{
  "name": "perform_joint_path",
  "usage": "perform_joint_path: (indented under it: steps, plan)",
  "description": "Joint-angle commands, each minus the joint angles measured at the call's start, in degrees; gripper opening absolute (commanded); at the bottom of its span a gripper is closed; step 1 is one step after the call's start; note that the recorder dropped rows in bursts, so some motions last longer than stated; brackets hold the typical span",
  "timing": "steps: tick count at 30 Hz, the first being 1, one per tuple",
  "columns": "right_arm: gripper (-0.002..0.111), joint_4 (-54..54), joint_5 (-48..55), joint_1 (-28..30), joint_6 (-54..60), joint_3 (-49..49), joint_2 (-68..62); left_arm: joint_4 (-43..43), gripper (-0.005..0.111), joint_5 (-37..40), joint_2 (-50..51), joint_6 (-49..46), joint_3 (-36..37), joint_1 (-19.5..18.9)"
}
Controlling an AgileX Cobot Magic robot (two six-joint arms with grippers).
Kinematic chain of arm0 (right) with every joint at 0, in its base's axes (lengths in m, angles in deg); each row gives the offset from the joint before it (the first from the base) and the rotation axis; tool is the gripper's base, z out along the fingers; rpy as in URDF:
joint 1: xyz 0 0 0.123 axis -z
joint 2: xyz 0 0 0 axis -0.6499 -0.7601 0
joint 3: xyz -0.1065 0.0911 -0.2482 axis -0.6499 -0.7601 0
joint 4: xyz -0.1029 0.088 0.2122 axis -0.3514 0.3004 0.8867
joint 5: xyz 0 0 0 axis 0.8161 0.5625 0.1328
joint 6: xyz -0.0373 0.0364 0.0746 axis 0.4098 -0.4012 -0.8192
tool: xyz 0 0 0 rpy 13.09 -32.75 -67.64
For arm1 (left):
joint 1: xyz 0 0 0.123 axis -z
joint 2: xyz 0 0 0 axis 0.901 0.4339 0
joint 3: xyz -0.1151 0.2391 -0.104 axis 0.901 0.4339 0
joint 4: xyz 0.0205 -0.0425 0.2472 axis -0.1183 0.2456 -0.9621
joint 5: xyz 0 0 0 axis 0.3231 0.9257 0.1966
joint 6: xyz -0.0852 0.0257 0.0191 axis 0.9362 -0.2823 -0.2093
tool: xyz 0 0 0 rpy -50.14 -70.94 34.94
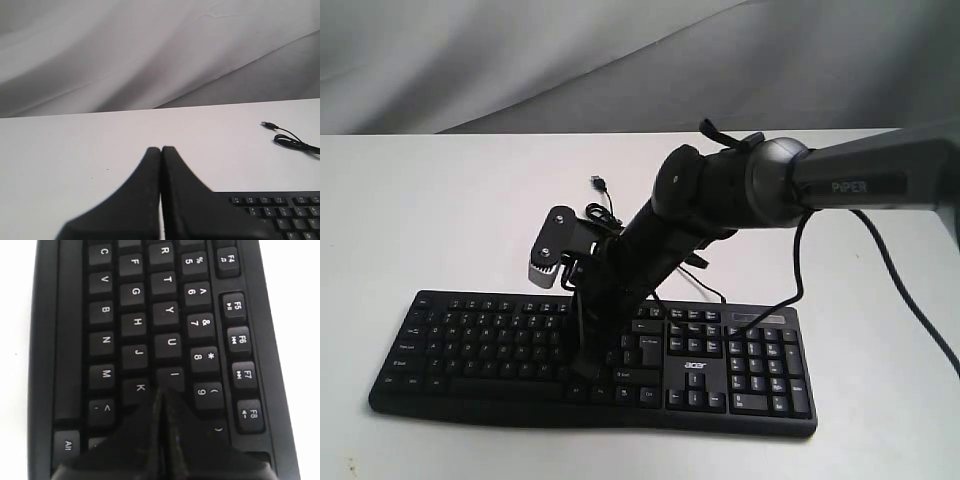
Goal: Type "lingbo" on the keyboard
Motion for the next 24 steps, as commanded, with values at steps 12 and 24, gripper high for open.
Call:
perform_joint_path:
  steps: [12,24]
  plan:
    - [0.000,0.6,0.1,-0.1,0.7,-0.3,-0.6,0.0,0.001,-0.3,0.3,0.1,0.3,0.3]
    - [0.000,0.6,-0.2,0.1,0.8,-0.3,-0.6,0.0,0.001,-0.3,0.3,0.1,0.3,0.3]
